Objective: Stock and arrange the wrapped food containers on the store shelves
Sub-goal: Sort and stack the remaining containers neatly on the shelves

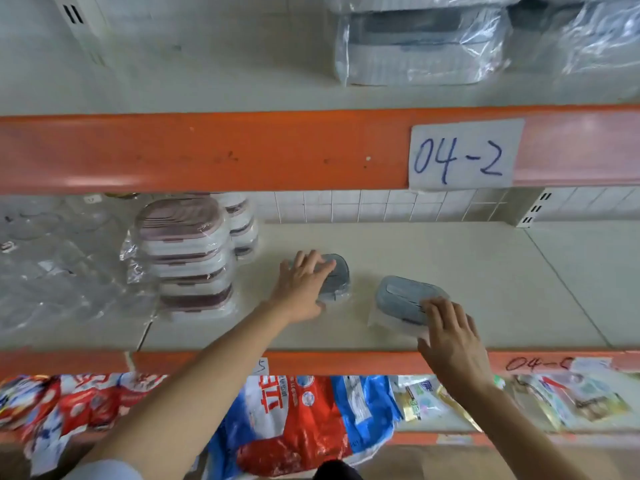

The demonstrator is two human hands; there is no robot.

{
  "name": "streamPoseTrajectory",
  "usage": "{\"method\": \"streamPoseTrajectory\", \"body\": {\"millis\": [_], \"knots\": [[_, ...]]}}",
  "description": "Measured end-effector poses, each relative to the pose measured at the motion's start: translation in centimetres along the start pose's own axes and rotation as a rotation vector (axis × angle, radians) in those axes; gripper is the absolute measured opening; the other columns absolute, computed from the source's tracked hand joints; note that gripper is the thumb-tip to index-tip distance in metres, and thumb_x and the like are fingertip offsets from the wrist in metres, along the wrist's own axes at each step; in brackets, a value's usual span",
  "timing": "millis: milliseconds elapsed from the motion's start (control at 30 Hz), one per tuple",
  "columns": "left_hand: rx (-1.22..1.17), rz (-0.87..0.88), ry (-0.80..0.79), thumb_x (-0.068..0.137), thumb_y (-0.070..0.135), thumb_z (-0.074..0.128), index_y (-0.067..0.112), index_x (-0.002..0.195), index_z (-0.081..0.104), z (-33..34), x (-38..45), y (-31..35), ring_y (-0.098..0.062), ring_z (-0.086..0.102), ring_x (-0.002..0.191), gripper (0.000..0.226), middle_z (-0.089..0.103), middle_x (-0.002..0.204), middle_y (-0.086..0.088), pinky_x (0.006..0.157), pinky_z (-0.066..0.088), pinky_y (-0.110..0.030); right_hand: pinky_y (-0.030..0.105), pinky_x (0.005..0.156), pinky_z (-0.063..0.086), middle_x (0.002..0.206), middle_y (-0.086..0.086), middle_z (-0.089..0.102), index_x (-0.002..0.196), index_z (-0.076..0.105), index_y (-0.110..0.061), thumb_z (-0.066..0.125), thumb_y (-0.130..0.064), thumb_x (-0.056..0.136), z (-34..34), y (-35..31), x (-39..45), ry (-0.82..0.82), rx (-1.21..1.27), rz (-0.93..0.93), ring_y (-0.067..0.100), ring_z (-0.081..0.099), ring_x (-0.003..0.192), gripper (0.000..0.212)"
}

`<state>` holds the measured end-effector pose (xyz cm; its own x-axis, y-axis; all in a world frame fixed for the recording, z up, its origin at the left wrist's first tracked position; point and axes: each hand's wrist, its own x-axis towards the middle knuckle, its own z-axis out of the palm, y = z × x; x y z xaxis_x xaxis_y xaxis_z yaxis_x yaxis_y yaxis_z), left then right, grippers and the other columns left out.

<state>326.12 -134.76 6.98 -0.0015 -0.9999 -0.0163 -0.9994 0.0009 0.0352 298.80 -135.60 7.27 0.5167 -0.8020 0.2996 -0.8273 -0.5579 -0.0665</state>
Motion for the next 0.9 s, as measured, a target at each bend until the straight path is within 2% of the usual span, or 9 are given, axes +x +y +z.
{"method": "streamPoseTrajectory", "body": {"millis": [67,167,233,333,433,533,700,900], "knots": [[-0.042,0.003,-0.004,0.073,0.038,0.071,0.031,0.144,0.031,0.1,-1.8,0.5,-0.025,0.024,0.124,0.082,0.025,0.137,-0.003,0.101,0.031,-0.040,0.043,0.070,0.054,0.096,0.017,0.064,0.097,0.066,0.003,0.089,-0.003,0.040,-0.7,-0.5,-0.7,-0.013,0.010,-0.014,0.037,0.064,0.083,0.062],[-0.105,-0.063,-0.094,0.073,0.038,0.073,0.037,0.144,0.029,-0.2,-3.5,0.7,-0.031,0.014,0.135,0.084,0.013,0.147,-0.005,0.111,0.025,-0.046,0.040,0.067,0.055,0.092,0.015,0.065,0.094,0.067,0.002,0.089,-0.001,0.034,-1.9,-0.8,-1.6,-0.016,0.019,-0.026,0.034,0.065,0.079,0.064],[-0.079,-0.077,-0.156,0.070,0.041,0.076,0.038,0.144,0.024,-0.7,-4.1,0.9,-0.029,0.024,0.131,0.090,0.017,0.145,-0.005,0.106,0.031,-0.044,0.038,0.064,0.055,0.089,0.014,0.065,0.093,0.067,0.001,0.089,-0.001,0.032,-2.6,-0.9,-2.1,-0.021,0.036,-0.024,0.033,0.065,0.077,0.064],[-0.018,-0.101,-0.182,0.066,0.051,0.077,0.027,0.145,0.019,-1.5,-5.2,1.5,-0.026,0.032,0.125,0.101,0.025,0.143,-0.003,0.095,0.037,-0.043,0.037,0.063,0.055,0.090,0.013,0.064,0.094,0.067,0.001,0.090,-0.002,0.032,-3.8,-1.0,-3.1,-0.041,0.057,-0.043,0.033,0.065,0.077,0.065],[-0.061,-0.151,-0.148,0.064,0.051,0.077,0.018,0.144,0.020,-2.6,-7.0,2.1,-0.026,0.030,0.125,0.104,0.026,0.143,-0.004,0.094,0.039,-0.042,0.036,0.065,0.056,0.092,0.013,0.065,0.096,0.067,0.000,0.091,-0.007,0.032,-5.6,-1.2,-4.0,-0.050,0.064,-0.076,0.033,0.065,0.079,0.068],[-0.069,-0.081,-0.156,0.064,0.056,0.074,0.016,0.144,0.023,-4.7,-9.8,3.1,-0.025,0.032,0.123,0.104,0.030,0.139,-0.004,0.096,0.038,-0.039,0.035,0.069,0.056,0.094,0.013,0.066,0.099,0.067,0.001,0.091,-0.009,0.035,-8.5,-2.0,-4.9,-0.068,0.069,-0.098,0.031,0.067,0.082,0.070],[-0.128,-0.015,-0.054,0.063,0.059,0.071,0.013,0.142,0.032,-11.6,-16.6,4.1,-0.025,0.035,0.123,0.100,0.036,0.136,-0.005,0.100,0.035,-0.037,0.038,0.069,0.056,0.095,0.015,0.066,0.102,0.067,0.003,0.091,-0.009,0.040,-15.6,-4.6,-6.9,-0.063,0.099,-0.122,0.032,0.067,0.085,0.067],[-0.207,0.058,0.168,0.064,0.050,0.074,0.007,0.140,0.040,-22.6,-24.6,3.7,-0.026,0.040,0.122,0.094,0.043,0.130,-0.010,0.106,0.033,-0.038,0.039,0.067,0.057,0.103,0.015,0.067,0.107,0.066,0.003,0.092,-0.015,0.048,-25.4,-7.8,-8.8,0.061,0.155,-0.162,0.031,0.068,0.090,0.067]]}}
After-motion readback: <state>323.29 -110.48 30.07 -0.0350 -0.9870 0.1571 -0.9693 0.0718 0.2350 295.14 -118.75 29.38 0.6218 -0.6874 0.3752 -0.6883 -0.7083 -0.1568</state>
